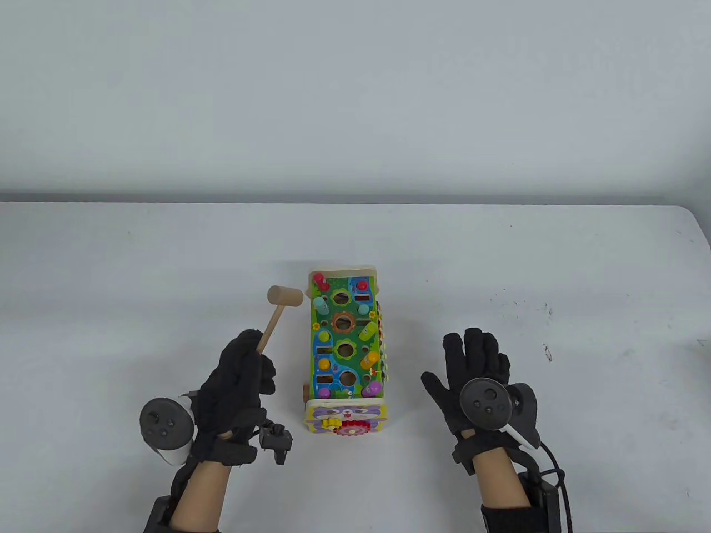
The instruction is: Whack-a-mole
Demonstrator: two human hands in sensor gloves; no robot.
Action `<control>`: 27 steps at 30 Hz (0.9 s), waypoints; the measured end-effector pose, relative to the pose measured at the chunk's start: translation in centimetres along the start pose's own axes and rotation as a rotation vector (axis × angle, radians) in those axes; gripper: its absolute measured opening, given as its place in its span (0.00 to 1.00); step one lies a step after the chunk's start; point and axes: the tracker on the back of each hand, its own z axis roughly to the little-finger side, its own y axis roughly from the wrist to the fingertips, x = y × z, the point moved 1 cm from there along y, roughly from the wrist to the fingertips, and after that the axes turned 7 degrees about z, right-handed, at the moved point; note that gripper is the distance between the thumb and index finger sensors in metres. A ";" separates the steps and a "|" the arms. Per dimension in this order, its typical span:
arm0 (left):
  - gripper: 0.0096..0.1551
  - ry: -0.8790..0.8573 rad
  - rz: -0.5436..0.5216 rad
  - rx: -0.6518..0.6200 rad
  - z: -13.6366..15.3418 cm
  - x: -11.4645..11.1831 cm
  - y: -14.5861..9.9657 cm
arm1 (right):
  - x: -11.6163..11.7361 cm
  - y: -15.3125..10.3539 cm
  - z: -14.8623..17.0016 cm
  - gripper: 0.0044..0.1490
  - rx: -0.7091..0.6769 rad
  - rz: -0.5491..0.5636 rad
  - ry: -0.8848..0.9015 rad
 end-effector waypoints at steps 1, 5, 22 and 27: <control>0.30 -0.016 0.001 0.012 0.2 -0.1 0.5 | 0.0 0.0 0.0 0.49 -0.001 0.001 0.002; 0.31 0.063 0.049 0.063 1.6 -1.1 1.9 | 0.0 0.0 0.0 0.49 -0.004 0.003 0.008; 0.30 -0.090 -0.049 0.025 1.4 -0.6 4.4 | -0.3 0.0 0.1 0.49 0.000 0.011 0.032; 0.31 -0.122 -0.008 0.101 2.5 -1.3 5.3 | -0.2 -0.1 -0.3 0.48 -0.020 0.016 0.031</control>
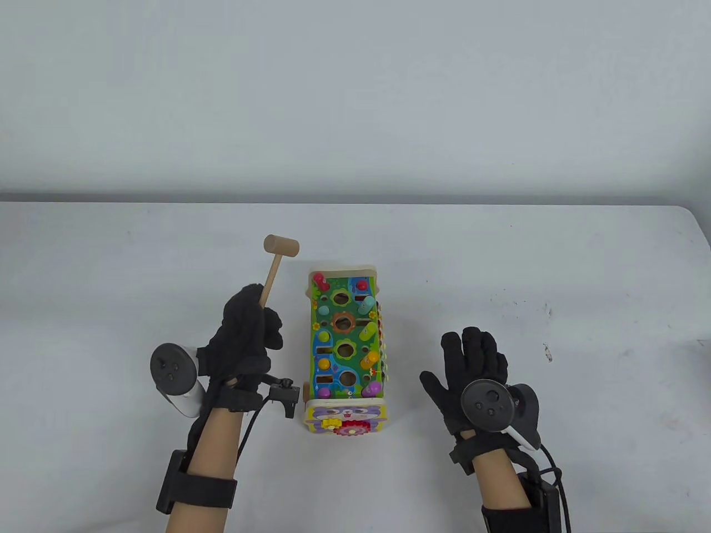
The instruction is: Whack-a-mole
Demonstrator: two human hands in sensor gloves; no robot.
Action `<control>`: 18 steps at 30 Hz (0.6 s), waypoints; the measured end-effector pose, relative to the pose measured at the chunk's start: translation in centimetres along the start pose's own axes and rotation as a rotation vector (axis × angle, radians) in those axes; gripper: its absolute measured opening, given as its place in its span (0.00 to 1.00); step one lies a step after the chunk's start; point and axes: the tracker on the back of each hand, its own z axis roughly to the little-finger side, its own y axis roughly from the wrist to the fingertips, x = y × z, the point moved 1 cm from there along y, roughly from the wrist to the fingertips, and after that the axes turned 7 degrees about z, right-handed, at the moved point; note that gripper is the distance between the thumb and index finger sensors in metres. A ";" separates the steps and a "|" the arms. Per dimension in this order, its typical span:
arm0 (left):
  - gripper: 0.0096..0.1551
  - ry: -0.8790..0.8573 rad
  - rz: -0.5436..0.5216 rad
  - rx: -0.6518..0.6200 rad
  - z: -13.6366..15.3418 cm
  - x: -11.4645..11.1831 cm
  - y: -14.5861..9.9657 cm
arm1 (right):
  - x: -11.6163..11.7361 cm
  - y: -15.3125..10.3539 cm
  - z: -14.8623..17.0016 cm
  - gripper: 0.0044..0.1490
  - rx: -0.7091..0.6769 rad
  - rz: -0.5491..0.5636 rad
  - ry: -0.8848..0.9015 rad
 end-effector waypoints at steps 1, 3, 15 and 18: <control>0.31 0.058 0.014 0.015 0.4 -0.2 0.2 | 0.0 0.0 0.0 0.48 -0.001 0.000 0.000; 0.31 0.187 0.055 0.049 1.1 -0.6 0.6 | 0.1 0.0 -0.1 0.48 -0.003 -0.002 -0.005; 0.31 0.331 0.133 0.081 0.7 -0.7 0.6 | 0.3 0.1 -0.1 0.48 0.011 -0.022 -0.006; 0.31 0.248 0.078 0.014 -0.5 0.2 -0.4 | 0.3 0.0 -0.2 0.48 0.006 -0.019 -0.007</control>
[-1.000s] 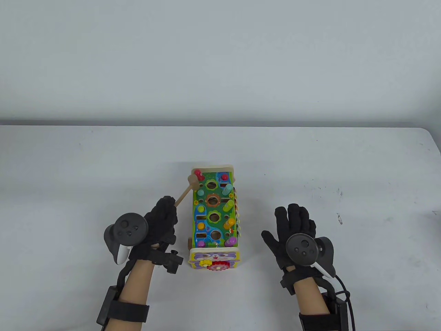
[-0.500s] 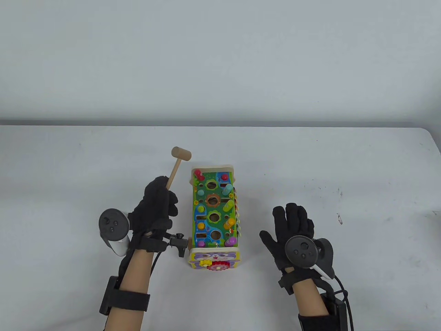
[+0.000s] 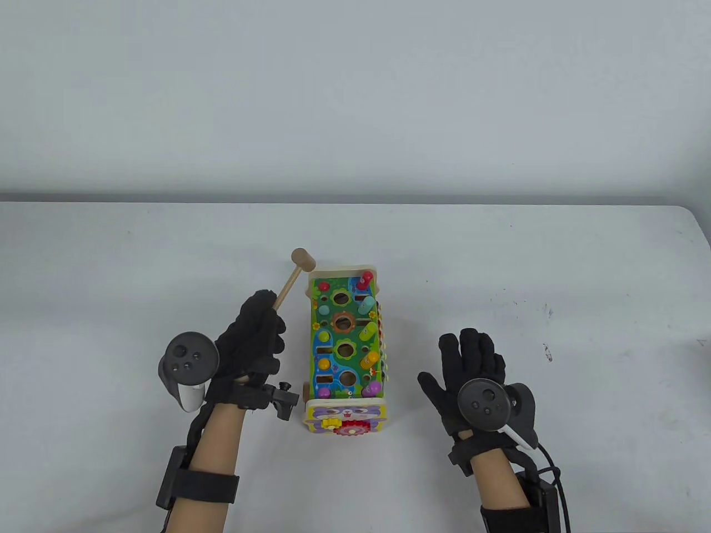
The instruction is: Whack-a-mole
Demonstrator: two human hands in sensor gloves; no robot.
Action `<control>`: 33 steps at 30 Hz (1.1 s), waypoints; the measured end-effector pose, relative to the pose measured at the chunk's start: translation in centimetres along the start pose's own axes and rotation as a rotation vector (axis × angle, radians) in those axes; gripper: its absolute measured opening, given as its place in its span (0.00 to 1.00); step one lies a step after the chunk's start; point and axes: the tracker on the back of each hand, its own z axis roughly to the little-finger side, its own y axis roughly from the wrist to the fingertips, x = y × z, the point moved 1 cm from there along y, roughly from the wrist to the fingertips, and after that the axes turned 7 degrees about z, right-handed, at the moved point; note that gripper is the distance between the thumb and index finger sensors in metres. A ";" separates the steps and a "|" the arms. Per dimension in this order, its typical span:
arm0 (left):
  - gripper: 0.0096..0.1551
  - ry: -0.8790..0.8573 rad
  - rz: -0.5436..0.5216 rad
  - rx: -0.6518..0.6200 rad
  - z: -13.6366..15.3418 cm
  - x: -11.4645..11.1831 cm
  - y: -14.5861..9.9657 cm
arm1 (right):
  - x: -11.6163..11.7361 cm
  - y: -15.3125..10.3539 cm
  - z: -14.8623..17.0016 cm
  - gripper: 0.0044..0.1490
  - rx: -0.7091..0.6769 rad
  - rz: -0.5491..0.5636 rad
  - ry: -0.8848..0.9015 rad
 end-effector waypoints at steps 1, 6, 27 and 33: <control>0.31 -0.004 -0.015 -0.014 -0.2 0.2 -0.3 | 0.0 0.0 0.0 0.48 -0.001 0.000 0.000; 0.32 0.039 -0.040 -0.038 -0.6 1.4 -3.2 | 0.1 -0.2 -0.2 0.48 -0.007 -0.002 0.000; 0.31 0.825 0.264 0.280 3.7 0.9 -7.2 | 0.1 -0.6 -0.4 0.49 0.003 -0.012 -0.002; 0.31 0.912 0.337 0.340 4.8 0.0 -6.9 | 0.2 -0.6 -0.5 0.48 0.009 -0.023 -0.003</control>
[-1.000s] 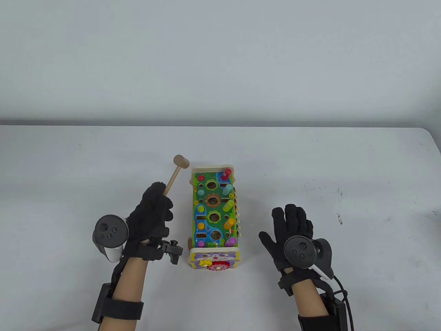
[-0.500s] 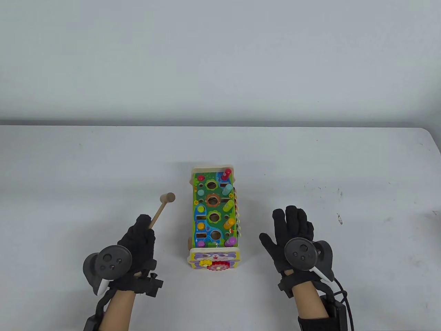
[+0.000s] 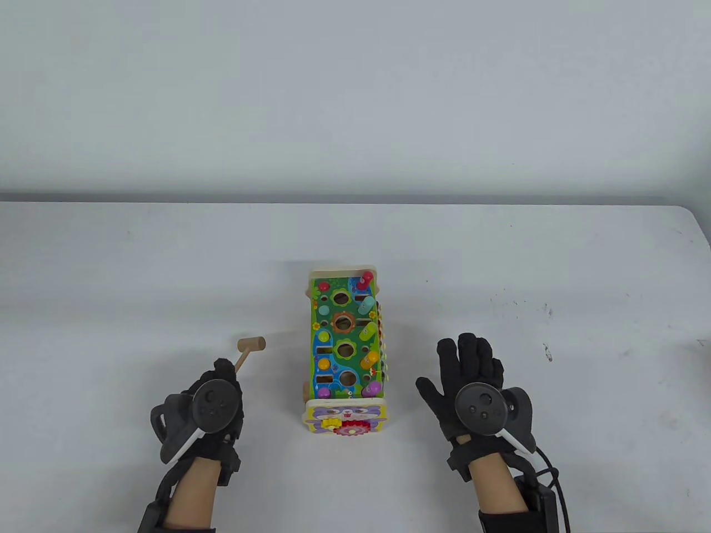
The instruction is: Whack-a-mole
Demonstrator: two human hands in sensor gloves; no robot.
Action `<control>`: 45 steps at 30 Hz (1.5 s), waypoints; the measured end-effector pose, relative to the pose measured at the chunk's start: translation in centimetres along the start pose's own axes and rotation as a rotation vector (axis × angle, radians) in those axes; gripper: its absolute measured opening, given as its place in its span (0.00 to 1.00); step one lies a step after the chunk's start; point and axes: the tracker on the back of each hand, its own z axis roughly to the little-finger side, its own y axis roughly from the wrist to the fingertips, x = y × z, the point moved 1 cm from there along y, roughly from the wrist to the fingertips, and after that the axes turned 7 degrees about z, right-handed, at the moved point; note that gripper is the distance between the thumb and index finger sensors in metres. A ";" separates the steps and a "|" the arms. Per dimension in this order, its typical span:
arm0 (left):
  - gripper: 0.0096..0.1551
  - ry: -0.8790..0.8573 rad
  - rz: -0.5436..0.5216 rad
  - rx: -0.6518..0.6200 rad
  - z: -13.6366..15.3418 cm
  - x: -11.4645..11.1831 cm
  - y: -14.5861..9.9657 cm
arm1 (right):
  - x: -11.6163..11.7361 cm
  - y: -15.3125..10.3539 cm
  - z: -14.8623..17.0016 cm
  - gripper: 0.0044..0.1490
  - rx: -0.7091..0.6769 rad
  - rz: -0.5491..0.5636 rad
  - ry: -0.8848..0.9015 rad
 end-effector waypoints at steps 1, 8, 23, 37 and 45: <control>0.31 0.005 0.017 0.009 0.0 -0.2 0.1 | 0.0 0.0 0.0 0.48 0.000 -0.001 0.000; 0.31 0.023 0.114 0.055 -0.1 -1.2 0.5 | 0.0 0.0 0.0 0.49 0.001 -0.003 0.000; 0.30 0.203 0.264 0.130 -1.3 -3.0 1.4 | 0.2 0.0 -0.3 0.50 0.001 -0.010 -0.007; 0.30 0.186 0.279 0.130 -1.2 -3.2 1.4 | 0.2 0.0 -0.6 0.50 -0.004 -0.023 -0.023; 0.35 0.093 0.150 0.072 -1.4 -0.9 0.1 | 0.0 0.1 -0.8 0.50 -0.020 0.001 -0.037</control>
